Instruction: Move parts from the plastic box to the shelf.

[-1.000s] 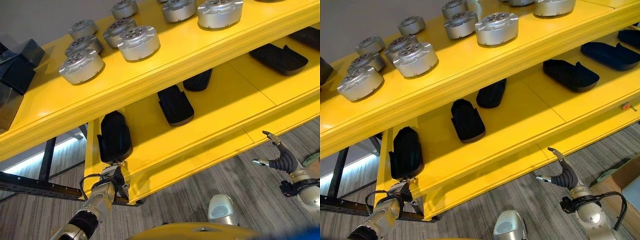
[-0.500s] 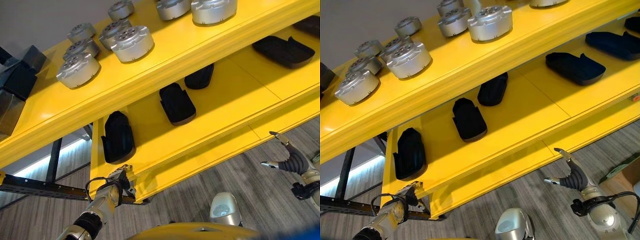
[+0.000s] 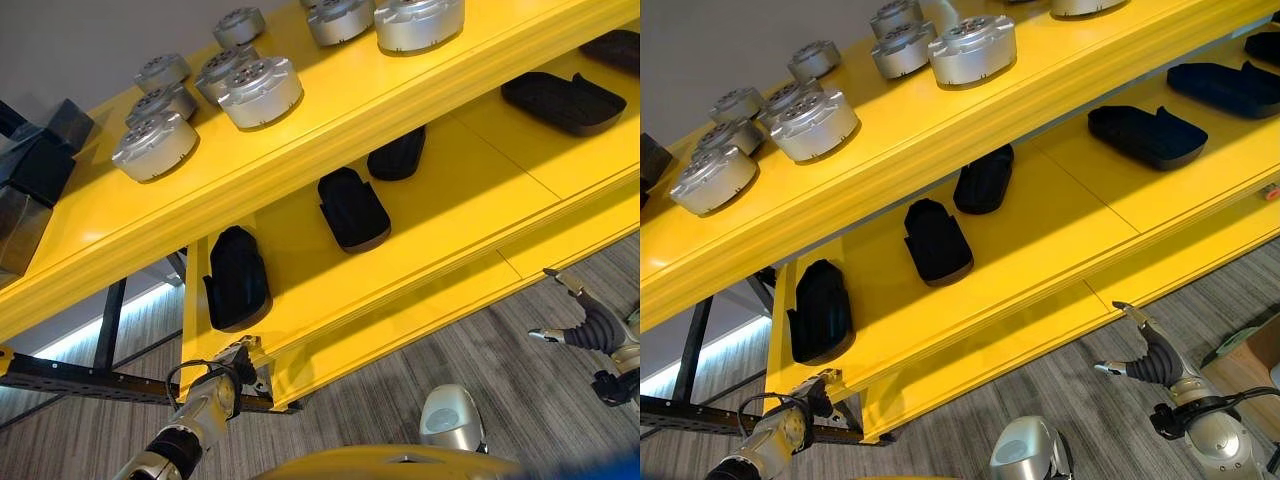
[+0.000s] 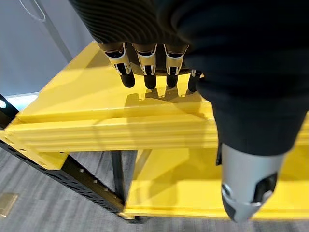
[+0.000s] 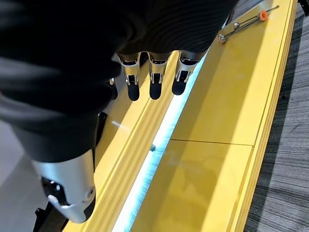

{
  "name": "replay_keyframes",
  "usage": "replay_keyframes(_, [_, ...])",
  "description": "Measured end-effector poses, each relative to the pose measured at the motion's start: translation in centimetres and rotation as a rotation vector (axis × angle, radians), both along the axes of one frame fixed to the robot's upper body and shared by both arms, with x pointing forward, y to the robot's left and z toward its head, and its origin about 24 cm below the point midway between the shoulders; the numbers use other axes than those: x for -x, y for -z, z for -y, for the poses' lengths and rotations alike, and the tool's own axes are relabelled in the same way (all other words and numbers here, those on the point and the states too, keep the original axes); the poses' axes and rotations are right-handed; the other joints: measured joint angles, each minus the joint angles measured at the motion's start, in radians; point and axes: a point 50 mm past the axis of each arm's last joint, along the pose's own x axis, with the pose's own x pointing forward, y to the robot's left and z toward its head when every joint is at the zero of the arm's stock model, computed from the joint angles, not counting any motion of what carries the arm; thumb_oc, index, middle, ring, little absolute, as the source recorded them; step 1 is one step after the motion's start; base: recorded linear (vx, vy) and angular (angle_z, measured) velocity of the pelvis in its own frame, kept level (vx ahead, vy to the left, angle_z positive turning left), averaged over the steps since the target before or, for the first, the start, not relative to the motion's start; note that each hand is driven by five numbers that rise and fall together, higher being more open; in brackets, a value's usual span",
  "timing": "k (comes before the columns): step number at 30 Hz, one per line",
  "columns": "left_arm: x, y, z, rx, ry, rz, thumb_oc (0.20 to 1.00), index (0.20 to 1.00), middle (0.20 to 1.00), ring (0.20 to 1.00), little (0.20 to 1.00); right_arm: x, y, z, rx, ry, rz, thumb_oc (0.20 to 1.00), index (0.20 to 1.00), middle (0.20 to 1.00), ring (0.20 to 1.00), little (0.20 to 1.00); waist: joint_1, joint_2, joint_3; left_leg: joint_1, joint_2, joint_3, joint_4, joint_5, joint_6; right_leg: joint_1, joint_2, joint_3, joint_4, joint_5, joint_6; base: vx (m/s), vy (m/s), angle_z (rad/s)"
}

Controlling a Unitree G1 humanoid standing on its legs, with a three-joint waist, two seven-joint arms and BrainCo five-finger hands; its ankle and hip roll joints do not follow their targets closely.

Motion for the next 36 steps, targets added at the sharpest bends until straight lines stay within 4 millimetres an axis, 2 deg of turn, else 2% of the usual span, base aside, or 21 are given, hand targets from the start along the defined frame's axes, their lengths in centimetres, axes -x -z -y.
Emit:
replay_keyframes(2, [-0.2, -0.6, 0.9, 0.063, 0.010, 0.079, 1.000, 1.000, 1.000, 1.000, 1.000, 0.4, -0.5, -0.2, 0.006, -0.017, 0.002, 1.000, 1.000, 1.000, 1.000, 1.000, 0.001, -0.004, 0.002, -0.006, -0.002, 0.003, 0.003, 0.000, 0.000, -0.006, -0.002, -0.001, 0.001, 0.014, -0.010, -0.16, 0.092, -0.02])
replay_keyframes(4, [-0.6, -2.0, 2.1, 0.117, 0.044, 0.188, 1.000, 1.000, 1.000, 1.000, 1.000, 0.3, -1.0, -0.7, 0.006, -0.040, 0.019, 1.000, 1.000, 1.000, 1.000, 1.000, 0.002, -0.008, 0.005, -0.033, -0.001, 0.005, 0.000, -0.004, 0.001, -0.035, -0.003, -0.001, 0.001, 0.008, -0.003, -0.20, 0.046, 0.03])
replay_keyframes(6, [-0.7, -2.8, 2.9, 0.159, 0.074, 0.245, 1.000, 1.000, 1.000, 1.000, 1.000, 0.8, -0.7, -0.6, 0.005, -0.039, -0.002, 1.000, 1.000, 1.000, 1.000, 1.000, 0.020, -0.024, 0.014, -0.046, -0.006, 0.003, 0.003, -0.001, 0.003, -0.048, -0.006, -0.001, 0.003, 0.025, -0.008, -0.21, 0.015, 0.01])
replay_keyframes(9, [-0.8, -5.3, 3.1, 0.186, 0.143, 0.357, 1.000, 1.000, 1.000, 1.000, 1.000, 1.0, -0.6, -0.6, 0.002, -0.033, 0.000, 1.000, 1.000, 1.000, 1.000, 1.000, 0.043, -0.044, 0.030, -0.089, -0.008, 0.001, 0.002, 0.008, 0.009, -0.085, -0.008, -0.003, -0.005, 0.044, -0.007, -0.23, -0.018, 0.05])
replay_keyframes(10, [0.0, -7.0, 2.1, 0.188, 0.179, 0.412, 1.000, 1.000, 1.000, 1.000, 1.000, 0.9, -0.5, -0.9, -0.003, -0.032, 0.012, 1.000, 1.000, 1.000, 1.000, 1.000, 0.065, -0.065, 0.059, -0.108, -0.008, -0.002, -0.002, 0.021, 0.016, -0.091, -0.008, -0.011, -0.022, 0.065, -0.006, -0.33, -0.084, 0.09])
replay_keyframes(11, [1.0, -7.8, 1.9, 0.208, 0.214, 0.412, 1.000, 1.000, 1.000, 1.000, 1.000, 0.5, -0.6, -1.2, -0.010, -0.033, 0.040, 1.000, 1.000, 1.000, 1.000, 1.000, 0.097, -0.078, 0.072, -0.120, -0.008, -0.003, -0.007, 0.027, 0.019, -0.092, -0.005, -0.016, -0.038, 0.077, -0.006, -0.28, -0.083, 0.15])
replay_keyframes(15, [2.0, -9.3, 2.6, 0.265, 0.323, 0.404, 1.000, 1.000, 1.000, 1.000, 1.000, 0.0, -0.3, -2.0, -0.036, -0.056, 0.073, 1.000, 1.000, 1.000, 1.000, 1.000, 0.139, -0.085, 0.081, -0.141, -0.004, -0.025, -0.014, 0.032, 0.023, -0.087, -0.003, -0.043, -0.076, 0.092, 0.003, -0.08, -0.055, 0.18])
replay_keyframes(16, [2.1, -9.5, 2.5, 0.291, 0.334, 0.388, 1.000, 1.000, 1.000, 1.000, 1.000, -0.5, -0.6, -2.4, -0.044, -0.074, 0.109, 1.000, 1.000, 1.000, 1.000, 1.000, 0.158, -0.096, 0.081, -0.136, -0.004, -0.031, -0.013, 0.022, 0.026, -0.069, -0.003, -0.046, -0.091, 0.087, 0.003, -0.13, -0.059, 0.13])
replay_keyframes(19, [2.2, -12.0, 1.8, 0.351, 0.400, 0.364, 1.000, 1.000, 1.000, 1.000, 1.000, -0.5, -0.7, -2.5, -0.062, -0.080, 0.141, 1.000, 1.000, 1.000, 1.000, 1.000, 0.189, -0.112, 0.078, -0.137, 0.001, -0.056, -0.009, 0.028, 0.026, -0.022, 0.008, -0.075, -0.143, 0.123, 0.007, -0.12, -0.029, 0.17])
replay_keyframes(25, [2.6, -12.2, 1.7, 0.471, 0.446, 0.220, 1.000, 1.000, 1.000, 1.000, 1.000, -1.8, -1.3, -4.0, -0.094, -0.173, 0.201, 1.000, 1.000, 1.000, 1.000, 1.000, 0.217, -0.119, 0.068, -0.134, 0.004, -0.060, -0.013, 0.026, 0.027, 0.022, 0.014, -0.102, -0.207, 0.157, 0.014, -0.11, 0.013, 0.06])
replay_keyframes(27, [2.6, -12.2, 1.7, 0.543, 0.430, 0.186, 1.000, 1.000, 1.000, 1.000, 1.000, -2.2, -1.4, -4.7, -0.113, -0.228, 0.207, 1.000, 1.000, 1.000, 1.000, 1.000, 0.216, -0.121, 0.058, -0.134, 0.007, -0.068, -0.014, 0.026, 0.028, 0.040, 0.018, -0.113, -0.238, 0.170, 0.015, -0.07, 0.026, 0.11])
replay_keyframes(29, [2.7, -12.2, 1.8, 0.642, 0.415, 0.144, 1.000, 1.000, 1.000, 1.000, 1.000, -2.8, -1.7, -5.7, -0.130, -0.301, 0.215, 1.000, 1.000, 1.000, 1.000, 1.000, 0.239, -0.122, 0.052, -0.137, 0.007, -0.077, -0.012, 0.026, 0.028, 0.052, 0.021, -0.122, -0.256, 0.181, 0.016, -0.08, 0.035, 0.12])
replay_keyframes(31, [3.0, -12.2, 1.9, 0.726, 0.408, 0.101, 1.000, 1.000, 1.000, 1.000, 1.000, -3.1, -1.7, -6.8, -0.145, -0.374, 0.198, 1.000, 1.000, 1.000, 1.000, 1.000, 0.255, -0.126, 0.046, -0.140, 0.008, -0.082, -0.013, 0.027, 0.029, 0.056, 0.022, -0.129, -0.262, 0.183, 0.016, -0.06, 0.017, 0.12])
replay_keyframes(32, [3.4, -12.1, 2.0, 0.826, 0.395, 0.039, 1.000, 1.000, 1.000, 1.000, 1.000, -3.3, -1.4, -8.1, -0.160, -0.471, 0.161, 1.000, 1.000, 1.000, 1.000, 1.000, 0.275, -0.129, 0.044, -0.142, 0.010, -0.089, -0.013, 0.027, 0.029, 0.055, 0.019, -0.137, -0.264, 0.183, 0.016, -0.10, 0.030, 0.13])
replay_keyframes(34, [4.0, -11.7, 2.0, 0.889, 0.375, -0.017, 1.000, 1.000, 1.000, 1.000, 1.000, -3.6, -1.3, -8.7, -0.166, -0.519, 0.141, 1.000, 1.000, 1.000, 1.000, 1.000, 0.302, -0.126, 0.042, -0.157, 0.006, -0.093, -0.012, 0.028, 0.030, 0.060, 0.016, -0.142, -0.261, 0.184, 0.017, -0.12, 0.038, 0.12])
replay_keyframes(36, [3.8, -11.3, 2.8, 1.008, 0.370, -0.092, 1.000, 1.000, 1.000, 1.000, 1.000, -4.5, -1.2, -11.4, -0.185, -0.678, 0.102, 1.000, 1.000, 1.000, 1.000, 1.000, 0.299, -0.138, 0.035, -0.180, 0.009, -0.121, 0.005, 0.031, 0.032, 0.055, 0.019, -0.167, -0.262, 0.191, 0.015, -0.07, 0.026, 0.28])
